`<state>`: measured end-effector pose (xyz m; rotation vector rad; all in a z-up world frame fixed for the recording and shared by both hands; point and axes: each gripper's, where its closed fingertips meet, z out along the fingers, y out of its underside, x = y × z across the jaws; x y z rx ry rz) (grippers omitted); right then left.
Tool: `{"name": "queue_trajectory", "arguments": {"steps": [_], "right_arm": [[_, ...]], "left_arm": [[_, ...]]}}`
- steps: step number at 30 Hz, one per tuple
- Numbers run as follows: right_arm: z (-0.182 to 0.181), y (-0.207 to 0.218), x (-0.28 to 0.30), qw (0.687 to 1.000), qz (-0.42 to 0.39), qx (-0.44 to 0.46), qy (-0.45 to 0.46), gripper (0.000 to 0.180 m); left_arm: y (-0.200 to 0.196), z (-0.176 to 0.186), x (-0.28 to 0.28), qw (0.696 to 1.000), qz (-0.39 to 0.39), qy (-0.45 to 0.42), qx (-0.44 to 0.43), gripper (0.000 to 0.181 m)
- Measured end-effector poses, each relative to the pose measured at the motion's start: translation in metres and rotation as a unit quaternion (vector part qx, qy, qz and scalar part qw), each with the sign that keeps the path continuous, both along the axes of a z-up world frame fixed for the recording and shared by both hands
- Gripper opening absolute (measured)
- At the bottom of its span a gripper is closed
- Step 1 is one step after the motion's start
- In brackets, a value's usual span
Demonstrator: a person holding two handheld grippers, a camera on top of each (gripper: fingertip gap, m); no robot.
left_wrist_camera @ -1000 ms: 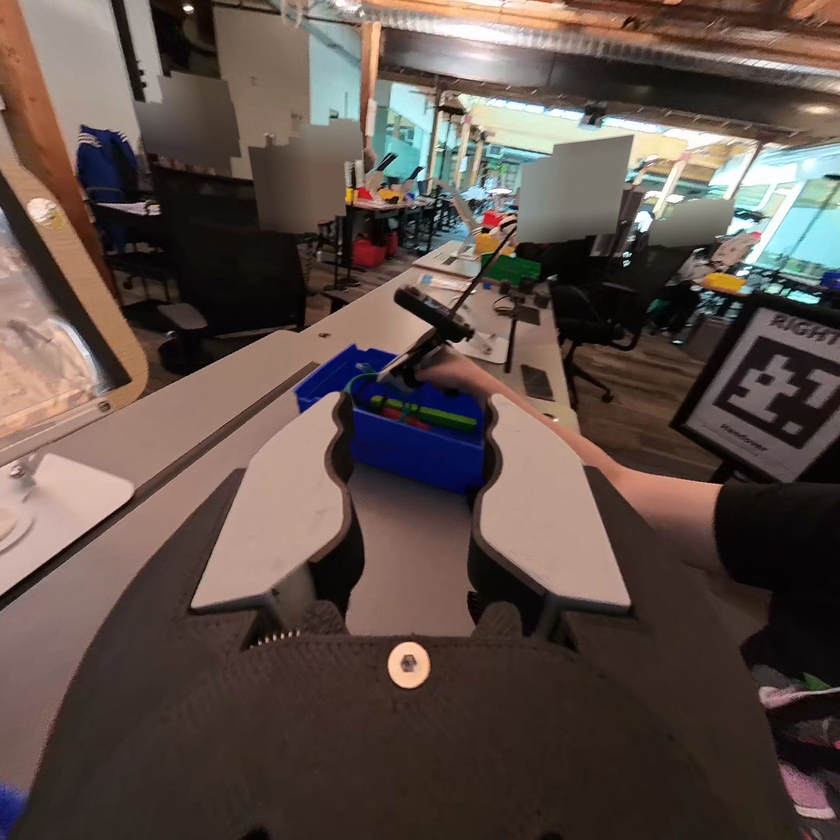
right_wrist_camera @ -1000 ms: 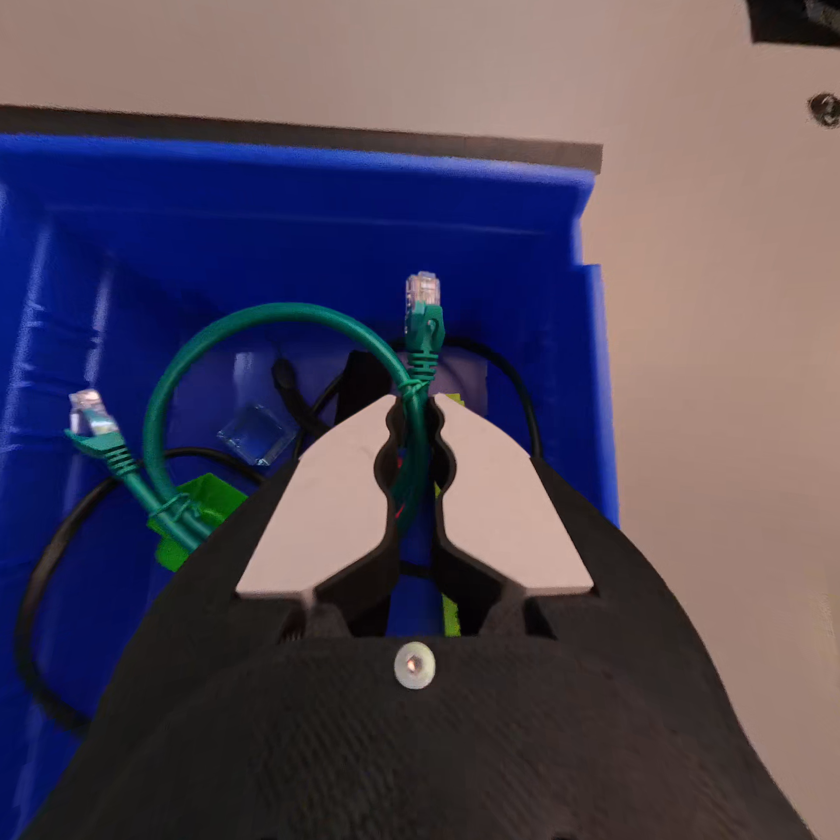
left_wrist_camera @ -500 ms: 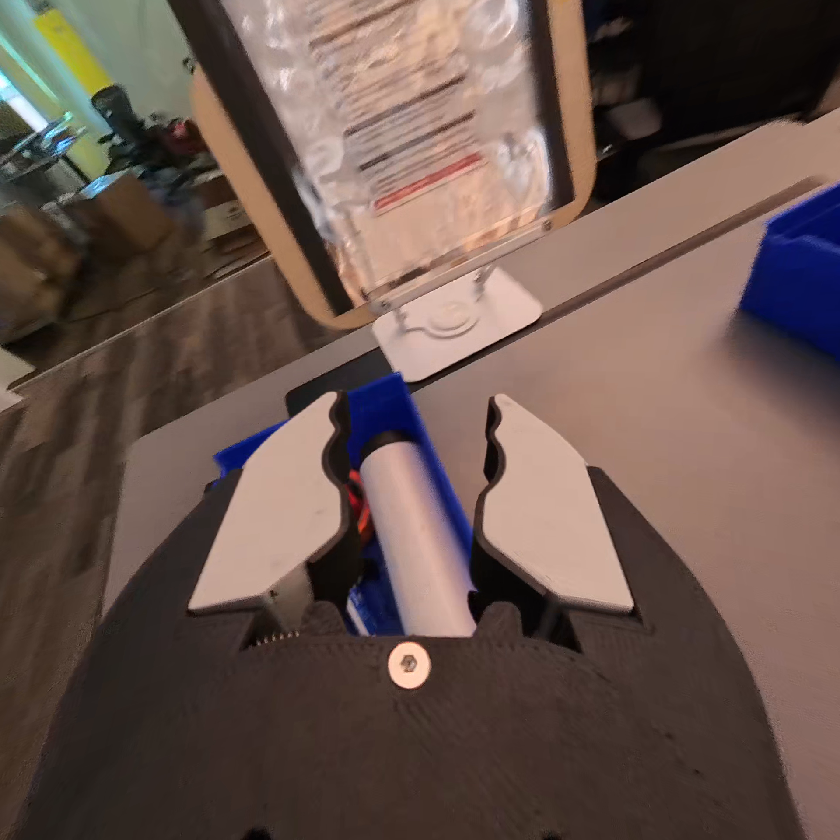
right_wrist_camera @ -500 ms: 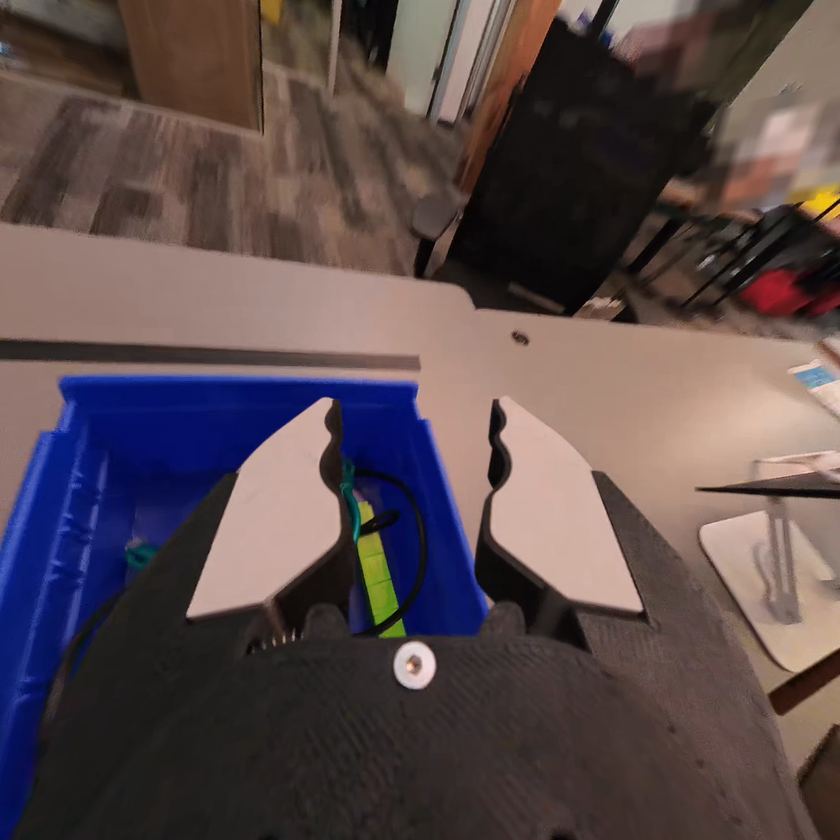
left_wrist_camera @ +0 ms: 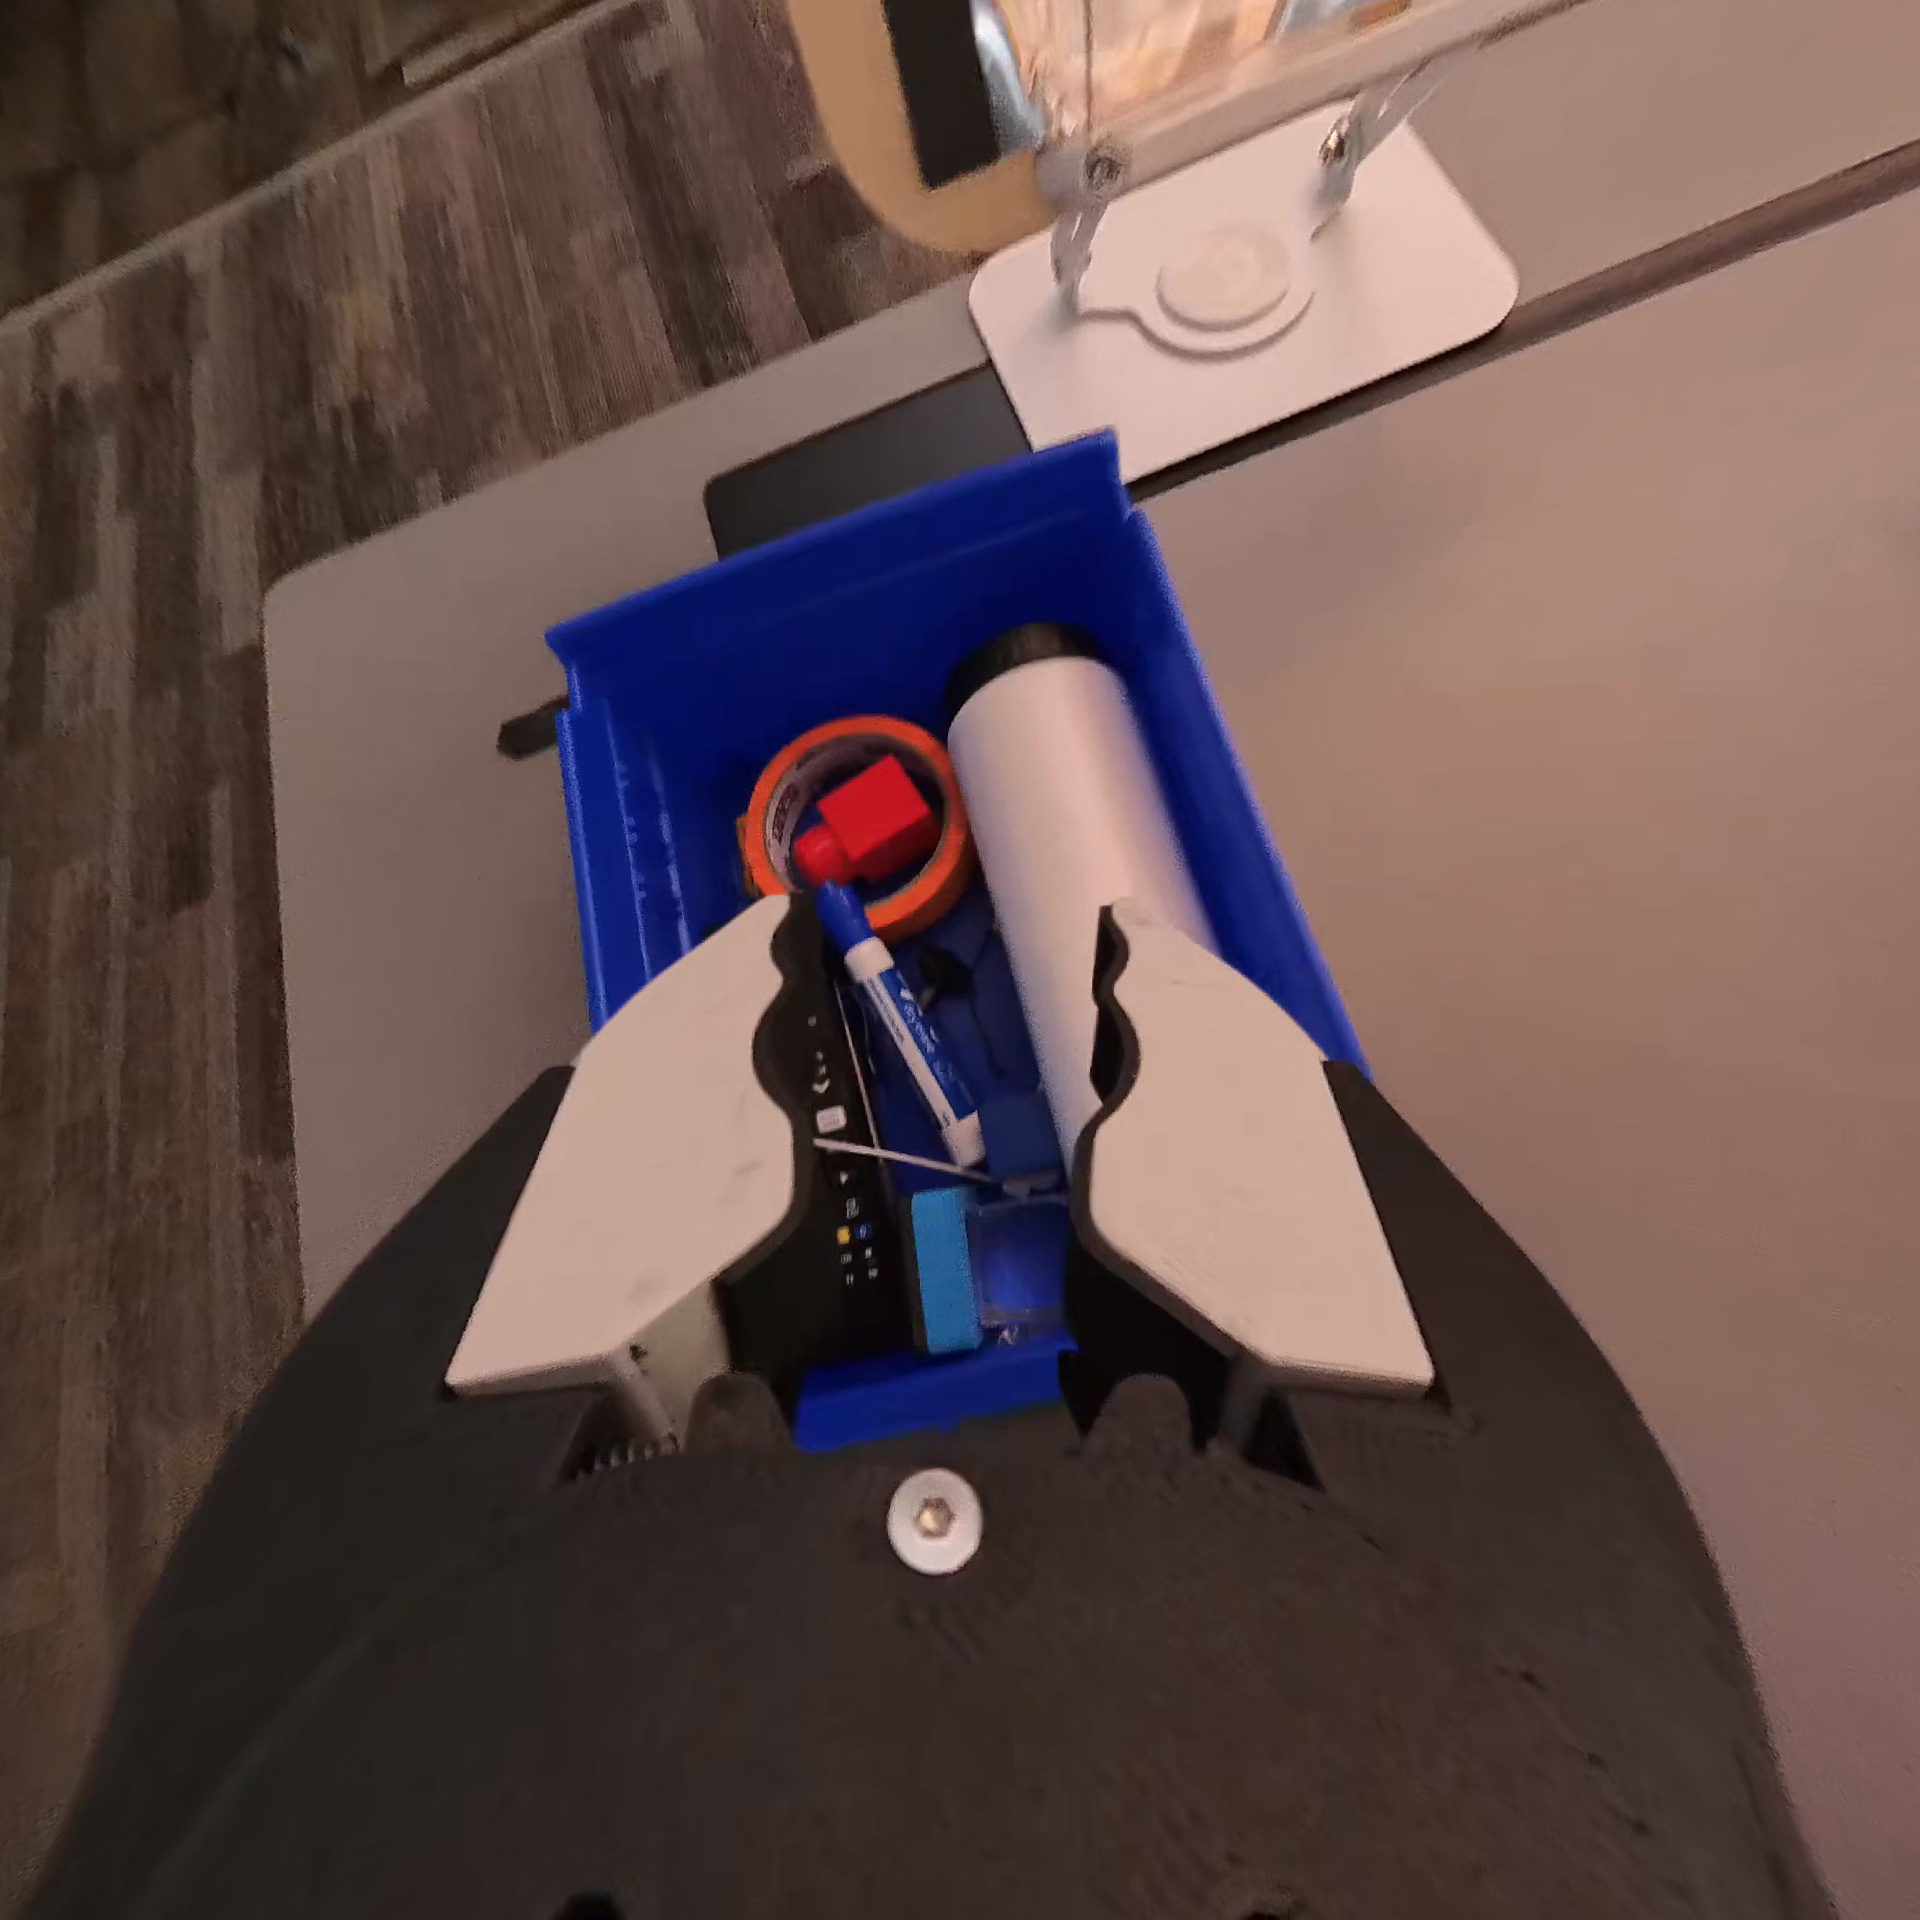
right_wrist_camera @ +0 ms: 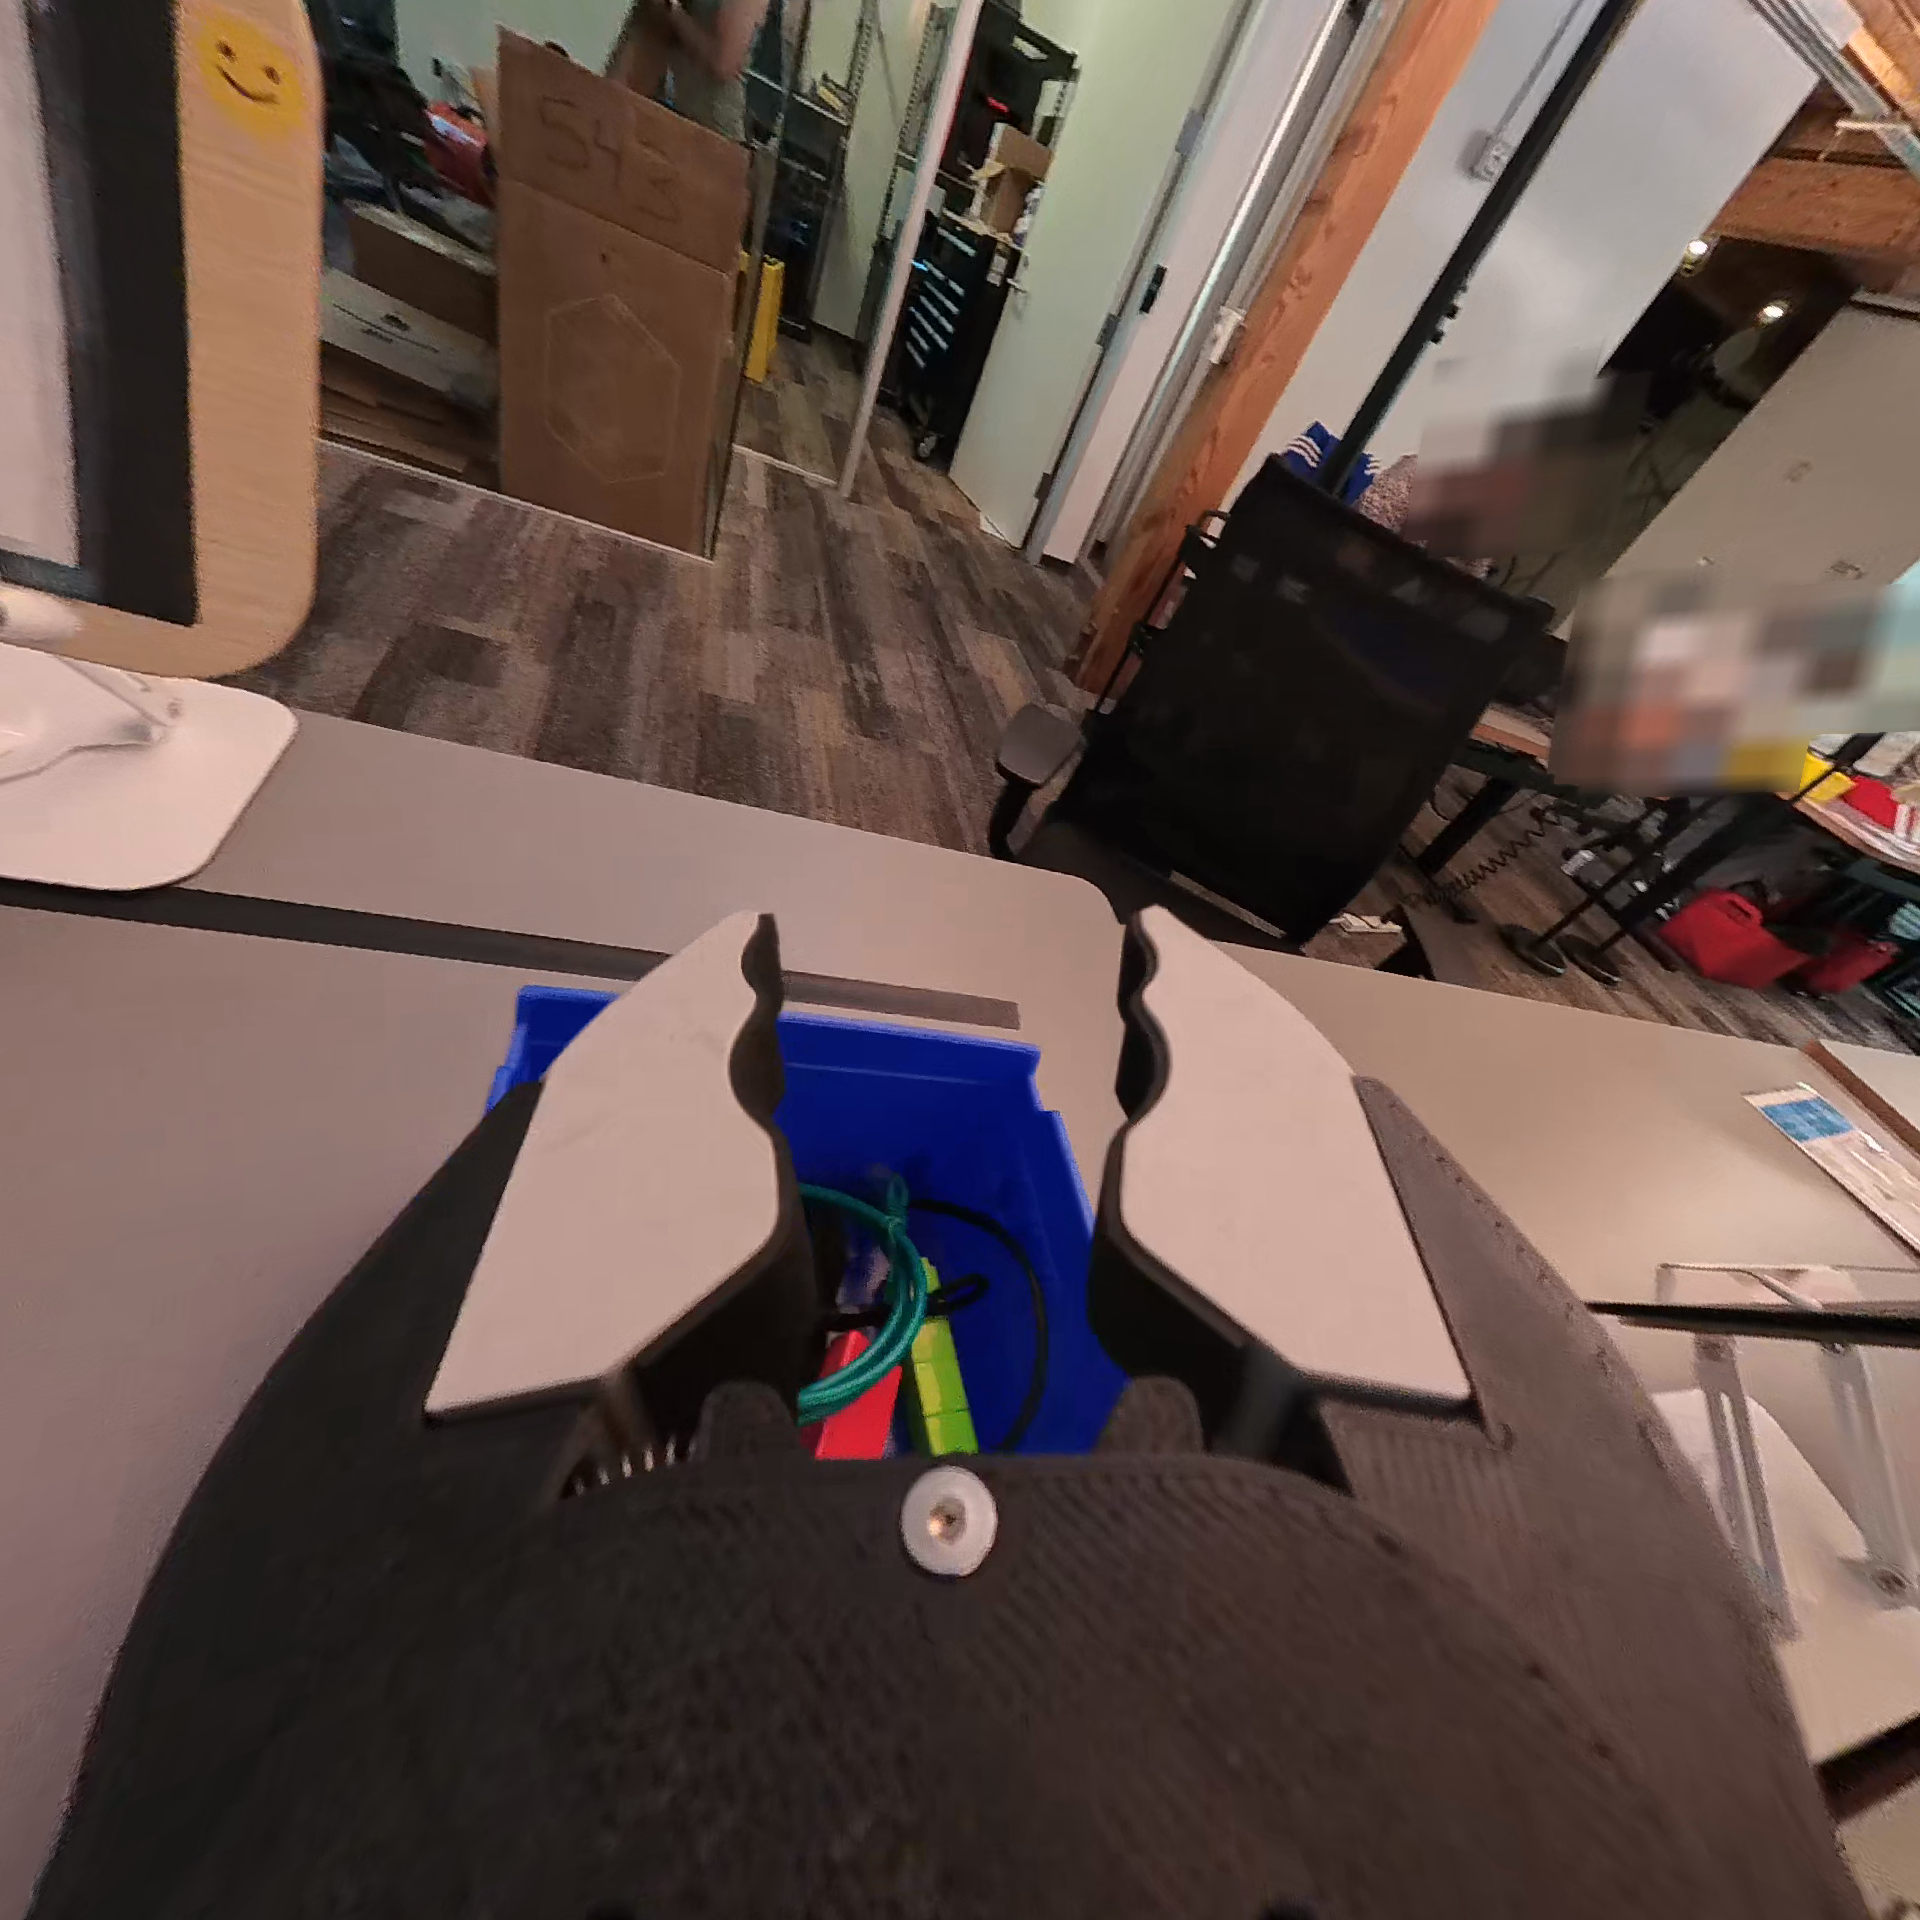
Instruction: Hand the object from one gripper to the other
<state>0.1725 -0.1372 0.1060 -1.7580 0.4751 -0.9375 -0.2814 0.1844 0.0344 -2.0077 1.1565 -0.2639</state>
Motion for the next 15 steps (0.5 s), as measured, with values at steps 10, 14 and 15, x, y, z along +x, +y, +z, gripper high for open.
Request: {"name": "queue_trajectory", "arguments": {"steps": [10, 14, 15], "right_arm": [[0.016, 0.014, -0.034, 0.996, 0.081, 0.036, 0.019, 0.063], [0.009, 0.019, -0.032, 0.996, 0.085, 0.026, 0.025, 0.063], [0.007, 0.02, -0.031, 0.996, 0.086, 0.023, 0.029, 0.064]], "left_arm": [[0.023, -0.061, -0.032, 0.989, 0.039, 0.072, -0.127, 0.045], [0.03, -0.088, -0.032, 0.979, 0.056, 0.095, -0.173, 0.041], [0.032, -0.094, -0.03, 0.977, 0.058, 0.098, -0.182, 0.04]]}}
